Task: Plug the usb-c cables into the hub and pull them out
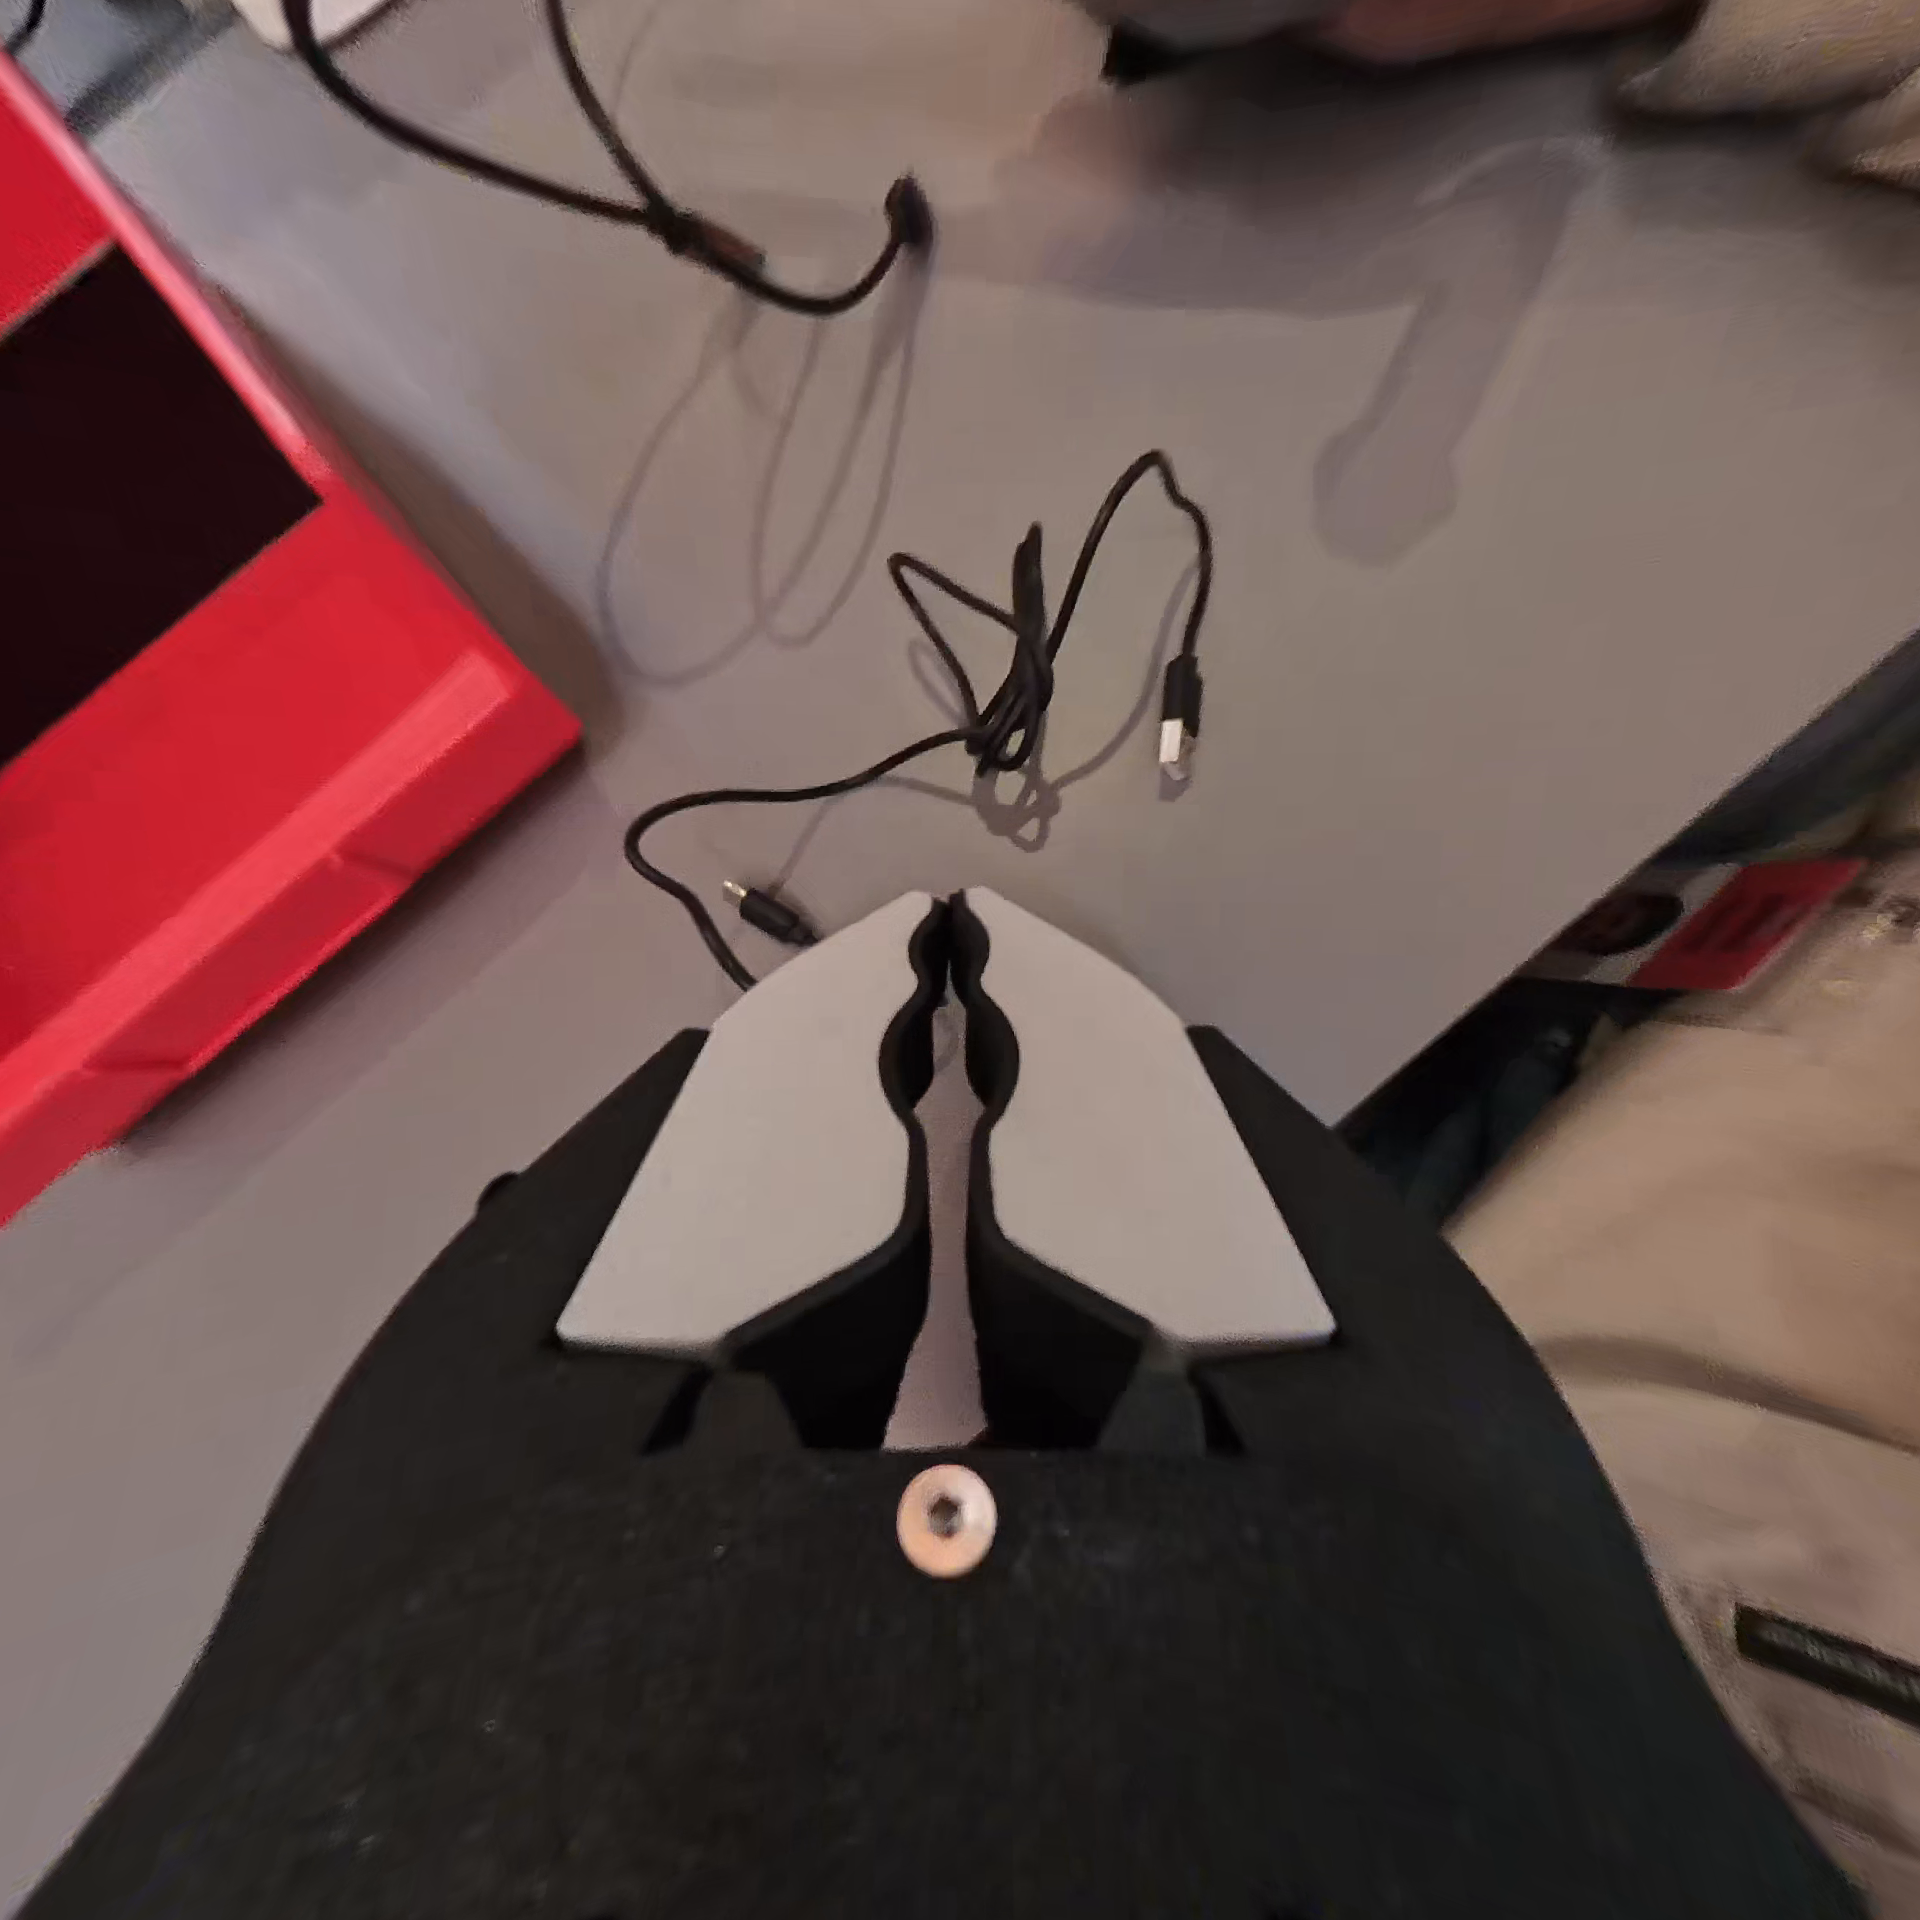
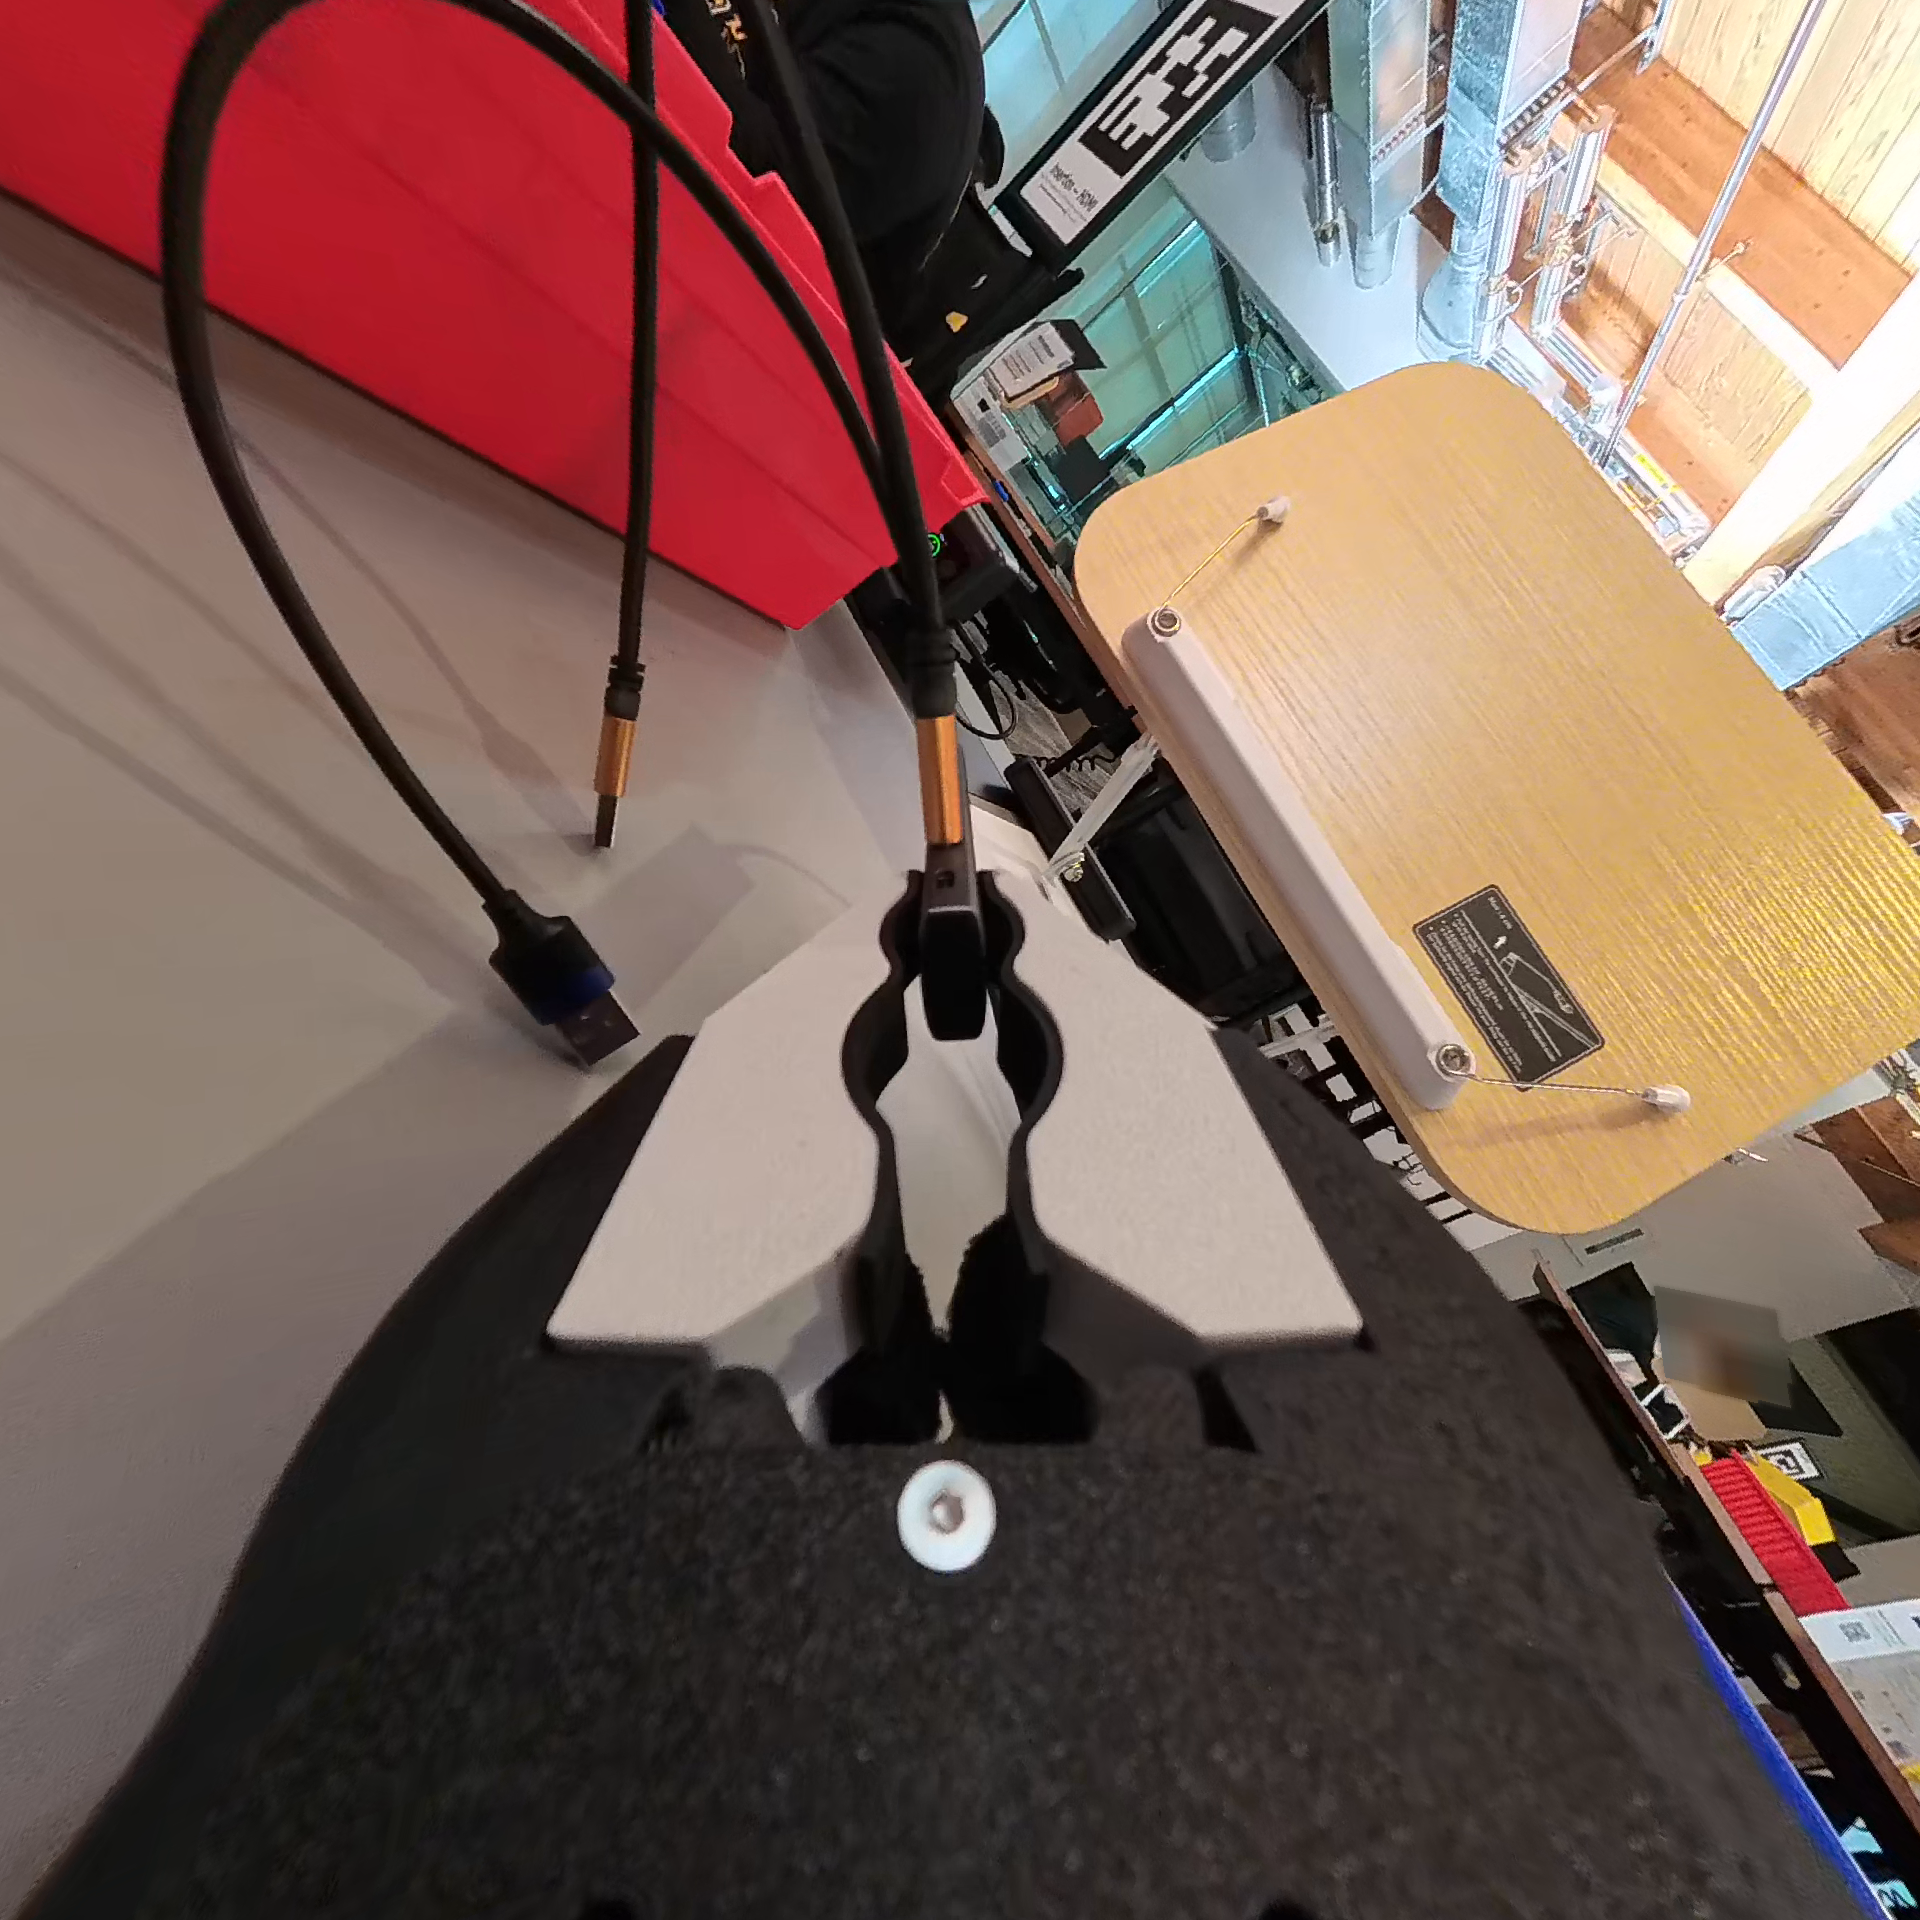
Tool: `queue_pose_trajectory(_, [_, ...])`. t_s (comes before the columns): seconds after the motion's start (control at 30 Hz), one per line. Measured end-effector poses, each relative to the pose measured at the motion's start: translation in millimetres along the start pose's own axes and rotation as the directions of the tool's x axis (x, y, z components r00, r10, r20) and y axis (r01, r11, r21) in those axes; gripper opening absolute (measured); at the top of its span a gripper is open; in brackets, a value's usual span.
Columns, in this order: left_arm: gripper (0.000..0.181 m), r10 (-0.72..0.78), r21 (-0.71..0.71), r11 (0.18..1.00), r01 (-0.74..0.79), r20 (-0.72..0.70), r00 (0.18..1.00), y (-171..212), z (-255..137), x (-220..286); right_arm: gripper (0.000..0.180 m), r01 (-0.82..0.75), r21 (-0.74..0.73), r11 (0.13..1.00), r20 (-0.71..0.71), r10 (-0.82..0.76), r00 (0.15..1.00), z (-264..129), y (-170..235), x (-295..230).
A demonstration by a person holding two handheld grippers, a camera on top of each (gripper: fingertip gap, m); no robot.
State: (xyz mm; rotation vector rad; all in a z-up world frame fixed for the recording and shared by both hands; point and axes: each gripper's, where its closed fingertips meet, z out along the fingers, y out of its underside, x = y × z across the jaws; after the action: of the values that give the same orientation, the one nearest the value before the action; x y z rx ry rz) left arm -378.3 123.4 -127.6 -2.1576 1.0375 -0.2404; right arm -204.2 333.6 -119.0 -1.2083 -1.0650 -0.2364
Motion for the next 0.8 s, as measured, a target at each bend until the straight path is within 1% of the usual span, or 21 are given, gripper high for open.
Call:
queue_pose_trajectory(0.1, [0.011,0.135,-0.014,0.991,-0.136,-0.031,0.99,-3.8,-8.6,10.8,0.009,0.001,0.0,1.0,0.003,-0.001,1.0,0.1,-0.1,-0.7])
queue_pose_trajectory(0.13, [0.022,0.192,-0.042,0.98,-0.193,-0.022,0.981,-2.5,-7.5,13.5,0.009,0.003,-0.001,1.0,0.003,-0.003,1.0,0.2,-0.1,-1.0])
queue_pose_trajectory(0.17, [0.028,0.257,-0.088,0.962,-0.257,-0.016,0.966,1.3,-4.4,15.8,0.009,0.004,-0.001,1.0,0.004,-0.004,1.0,0.4,-0.1,-1.3])
queue_pose_trajectory(0.23, [0.035,0.387,-0.207,0.901,-0.38,-0.009,0.922,13.6,5.4,15.2,0.009,0.006,-0.003,1.0,0.006,-0.006,1.0,0.7,0.0,-2.0])
queue_pose_trajectory(0.33, [0.037,0.487,-0.358,0.812,-0.461,-0.02,0.873,31.6,21.6,3.5,0.009,0.01,-0.004,1.0,0.006,-0.01,1.0,0.6,-0.2,-2.6])
queue_pose_trajectory(0.4, [0.033,0.548,-0.453,0.74,-0.497,-0.022,0.836,44.7,30.6,-10.1,0.009,0.012,-0.005,1.0,0.007,-0.012,1.0,0.2,0.0,-2.8])
queue_pose_trajectory(0.47, [0.005,0.623,-0.539,0.639,-0.549,-0.056,0.78,60.6,35.1,-21.2,0.009,0.012,-0.005,1.0,0.007,-0.012,1.0,0.2,0.1,-2.7])
queue_pose_trajectory(0.5, [0.004,0.643,-0.542,0.616,-0.571,-0.071,0.762,63.8,36.9,-21.4,0.009,0.009,-0.005,1.0,0.007,-0.009,1.0,0.2,0.1,-2.5])
queue_pose_trajectory(0.53, [0.004,0.645,-0.51,0.634,-0.581,-0.065,0.761,60.5,39.2,-18.7,0.009,0.007,-0.005,1.0,0.007,-0.007,1.0,0.3,0.0,-2.4])
queue_pose_trajectory(0.6, [0.002,0.606,-0.4,0.712,-0.577,-0.065,0.793,47.9,39.1,-8.1,0.009,0.006,-0.007,1.0,0.012,-0.006,1.0,0.9,0.5,-3.3])
queue_pose_trajectory(0.67, [0.002,0.537,-0.274,0.802,-0.531,-0.061,0.842,30.4,32.7,-1.1,0.009,0.007,-0.005,1.0,0.013,-0.007,1.0,1.5,0.0,-3.7])
queue_pose_trajectory(0.73, [0.002,0.433,-0.095,0.889,-0.448,-0.147,0.889,9.9,21.0,14.5,0.009,0.006,-0.003,1.0,0.017,-0.006,1.0,1.8,-0.6,-4.5])
queue_pose_trajectory(0.77, [0.002,0.383,0.02,0.921,-0.389,-0.223,0.896,-3.7,11.8,25.7,0.009,0.007,-0.003,1.0,0.021,-0.007,1.0,2.0,-0.5,-5.3])
queue_pose_trajectory(0.8, [0.002,0.345,0.141,0.938,-0.316,-0.315,0.884,-18.6,0.0,37.3,0.009,0.008,0.0,1.0,0.027,-0.008,1.0,1.9,-1.0,-6.4])
